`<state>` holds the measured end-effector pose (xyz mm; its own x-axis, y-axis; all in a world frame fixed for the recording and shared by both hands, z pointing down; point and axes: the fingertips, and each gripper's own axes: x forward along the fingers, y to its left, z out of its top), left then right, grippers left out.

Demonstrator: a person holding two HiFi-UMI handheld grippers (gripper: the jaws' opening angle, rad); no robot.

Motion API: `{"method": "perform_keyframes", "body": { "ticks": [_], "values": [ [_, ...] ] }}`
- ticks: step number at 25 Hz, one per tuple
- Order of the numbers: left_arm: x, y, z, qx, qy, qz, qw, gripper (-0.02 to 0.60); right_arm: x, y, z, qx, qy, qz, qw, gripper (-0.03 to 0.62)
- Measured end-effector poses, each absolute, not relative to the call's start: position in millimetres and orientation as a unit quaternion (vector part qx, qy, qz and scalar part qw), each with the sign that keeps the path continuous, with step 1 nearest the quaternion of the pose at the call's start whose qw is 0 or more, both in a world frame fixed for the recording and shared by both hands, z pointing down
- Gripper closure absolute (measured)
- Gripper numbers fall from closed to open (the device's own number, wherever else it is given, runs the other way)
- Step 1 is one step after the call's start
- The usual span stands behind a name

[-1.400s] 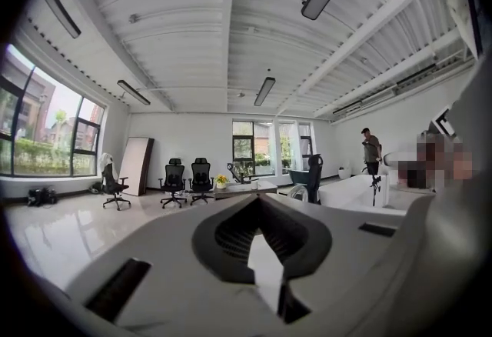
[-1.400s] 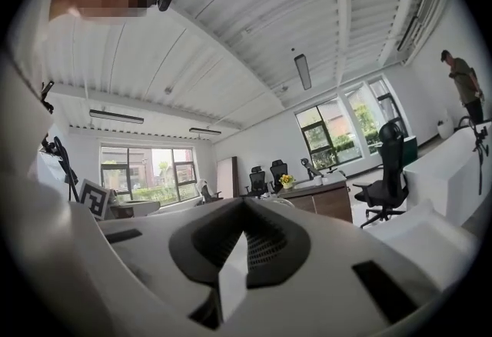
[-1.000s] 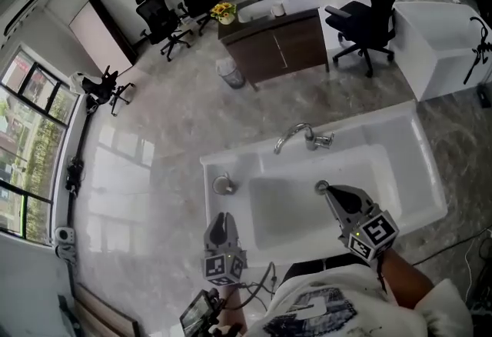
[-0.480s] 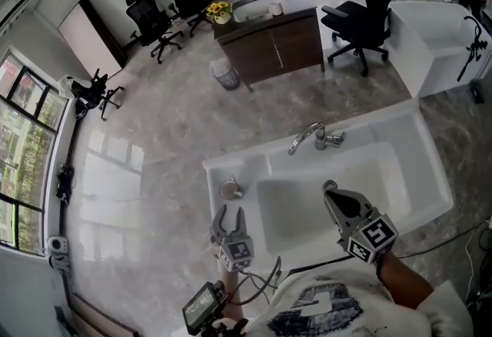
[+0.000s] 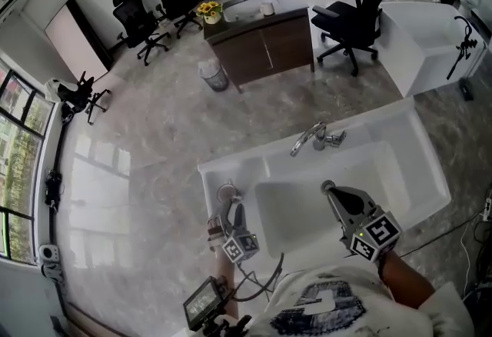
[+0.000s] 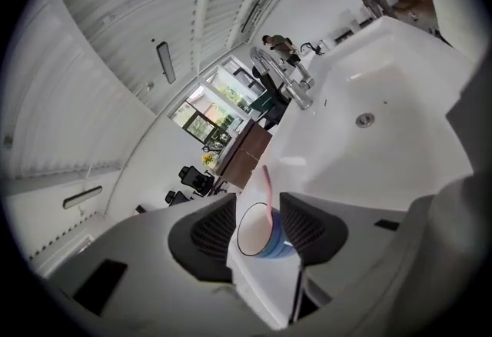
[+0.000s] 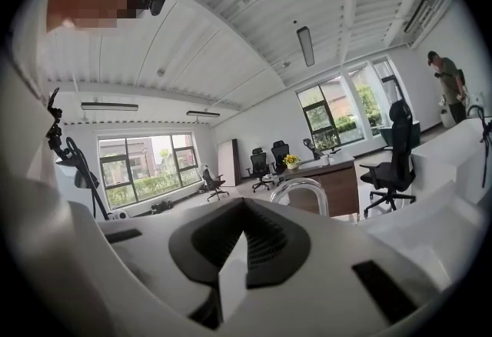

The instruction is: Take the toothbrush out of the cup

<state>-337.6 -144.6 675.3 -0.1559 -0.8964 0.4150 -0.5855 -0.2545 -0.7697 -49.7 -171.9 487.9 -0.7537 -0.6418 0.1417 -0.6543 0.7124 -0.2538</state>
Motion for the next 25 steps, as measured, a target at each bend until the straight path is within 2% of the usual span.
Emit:
{"method": "perform_keyframes", "body": {
  "ticks": [16, 25],
  "values": [
    [-343.9, -164.3, 706.9, -0.646, 0.558, -0.494, 0.165, 0.393, -50.6, -176.1, 490.0, 0.377, -0.914, 0.143, 0.03, 0.594],
    [-343.3, -168.1, 703.9, -0.648, 0.556, -0.494, 0.164, 0.435, -52.9, -176.9, 485.9, 0.377, -0.916, 0.132, 0.034, 0.594]
  ]
}}
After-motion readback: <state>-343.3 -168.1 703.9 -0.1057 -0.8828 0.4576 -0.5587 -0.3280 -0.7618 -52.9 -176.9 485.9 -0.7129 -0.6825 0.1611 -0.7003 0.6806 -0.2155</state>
